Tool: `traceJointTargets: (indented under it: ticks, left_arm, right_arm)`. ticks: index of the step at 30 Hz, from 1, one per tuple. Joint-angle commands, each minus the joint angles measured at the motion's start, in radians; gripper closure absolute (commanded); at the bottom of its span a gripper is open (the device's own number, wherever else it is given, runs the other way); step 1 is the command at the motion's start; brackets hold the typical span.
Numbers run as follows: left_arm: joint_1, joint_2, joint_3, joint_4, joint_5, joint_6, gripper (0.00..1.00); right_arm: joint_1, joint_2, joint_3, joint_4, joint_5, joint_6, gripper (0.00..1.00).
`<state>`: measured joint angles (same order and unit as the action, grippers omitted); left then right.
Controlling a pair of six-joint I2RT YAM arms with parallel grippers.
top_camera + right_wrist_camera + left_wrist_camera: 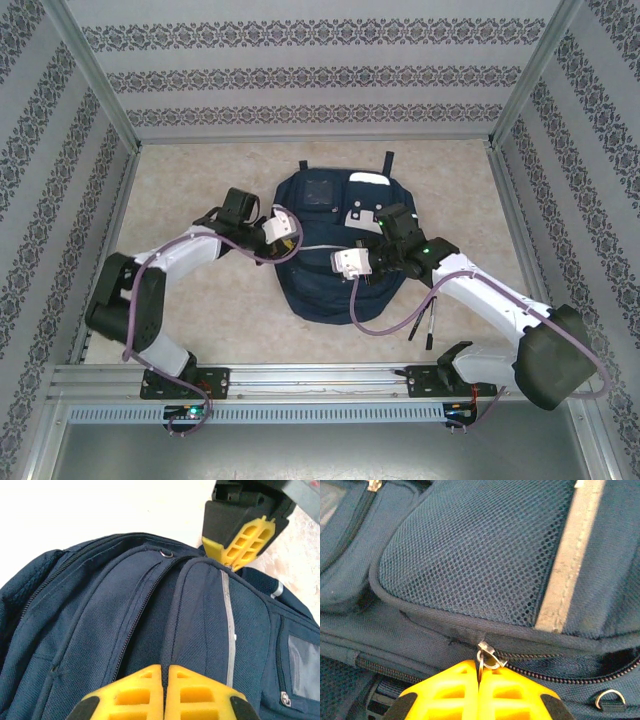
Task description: Pack books, pencil case, and school supplies into a backpack
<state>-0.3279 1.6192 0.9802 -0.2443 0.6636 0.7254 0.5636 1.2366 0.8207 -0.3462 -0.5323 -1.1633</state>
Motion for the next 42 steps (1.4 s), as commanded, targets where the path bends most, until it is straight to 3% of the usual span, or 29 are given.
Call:
traceJointTargets:
  ticks: [1, 5, 8, 10, 11, 13, 16, 19, 24, 31, 37, 38, 39, 42]
  left_arm:
    - [0.045, 0.105, 0.107, -0.02, -0.115, -0.006, 1.0]
    - [0.046, 0.14, 0.111, 0.03, -0.101, -0.058, 0.98]
    - [0.048, 0.124, 0.079, 0.096, -0.197, -0.128, 0.94]
    - [0.052, 0.109, 0.074, 0.086, -0.217, -0.119, 0.81]
    - [0.052, 0.095, 0.069, 0.071, -0.202, -0.092, 0.71]
    - [0.053, 0.051, 0.049, 0.035, -0.129, -0.008, 0.59]
    - [0.053, -0.044, -0.017, 0.031, -0.032, 0.104, 0.5]
    - [0.042, -0.136, -0.078, 0.05, 0.064, 0.223, 0.34]
    - [-0.023, -0.187, -0.096, 0.151, 0.091, 0.223, 0.23]
    - [-0.099, -0.093, -0.076, 0.178, 0.081, 0.275, 0.22]
    - [-0.167, -0.019, -0.061, 0.333, -0.027, 0.234, 0.23]
    - [-0.168, -0.004, -0.044, 0.335, -0.034, 0.208, 0.27]
    - [-0.167, 0.008, -0.018, 0.306, -0.035, 0.192, 0.39]
    - [-0.166, 0.023, 0.053, 0.169, -0.02, 0.218, 0.86]
  right_arm:
    - [0.03, -0.036, -0.03, -0.097, -0.039, -0.03, 1.0]
    - [0.036, -0.036, -0.035, -0.077, -0.035, -0.021, 1.0]
    - [0.026, -0.043, -0.035, -0.064, -0.058, -0.004, 1.0]
    - [0.015, -0.046, -0.04, -0.04, -0.071, 0.011, 1.0]
    - [0.008, -0.045, -0.041, -0.029, -0.079, 0.018, 1.0]
    - [0.0, -0.043, -0.038, -0.02, -0.089, 0.022, 1.0]
    - [-0.011, -0.039, -0.024, -0.01, -0.115, 0.034, 1.0]
    - [-0.025, -0.034, -0.016, 0.009, -0.144, 0.063, 1.0]
    - [-0.051, -0.039, -0.014, 0.056, -0.216, 0.142, 1.0]
    - [-0.064, -0.04, -0.017, 0.092, -0.255, 0.192, 1.0]
    - [-0.06, -0.035, -0.015, 0.112, -0.296, 0.232, 1.0]
    - [-0.06, -0.035, -0.015, 0.112, -0.295, 0.236, 1.0]
    - [-0.061, -0.035, -0.018, 0.113, -0.289, 0.238, 1.0]
    - [-0.062, -0.025, -0.029, 0.1, -0.199, 0.248, 1.0]
